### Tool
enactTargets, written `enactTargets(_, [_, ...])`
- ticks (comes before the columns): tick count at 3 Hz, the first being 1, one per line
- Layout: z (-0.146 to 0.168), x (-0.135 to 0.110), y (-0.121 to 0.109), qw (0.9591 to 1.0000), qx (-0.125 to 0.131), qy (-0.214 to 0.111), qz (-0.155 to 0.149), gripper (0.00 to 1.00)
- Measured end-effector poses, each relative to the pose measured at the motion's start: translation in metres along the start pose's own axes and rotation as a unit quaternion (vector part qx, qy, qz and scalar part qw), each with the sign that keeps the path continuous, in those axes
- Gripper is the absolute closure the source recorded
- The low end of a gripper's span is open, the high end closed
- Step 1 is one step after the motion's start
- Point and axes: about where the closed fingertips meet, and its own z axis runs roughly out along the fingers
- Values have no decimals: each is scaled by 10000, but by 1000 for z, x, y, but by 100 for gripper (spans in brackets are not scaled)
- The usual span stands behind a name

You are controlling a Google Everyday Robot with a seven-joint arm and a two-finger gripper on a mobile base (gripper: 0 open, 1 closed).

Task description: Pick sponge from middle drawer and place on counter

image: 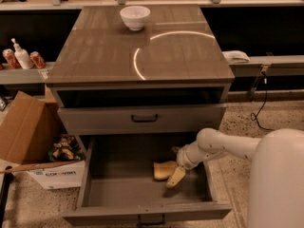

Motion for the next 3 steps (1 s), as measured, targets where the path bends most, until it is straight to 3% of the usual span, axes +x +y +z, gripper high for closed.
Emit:
enactTargets(1, [17,-2,11,9992,145,342,-132,2])
enactTargets(3, [41,6,30,9975,127,661,-212,49])
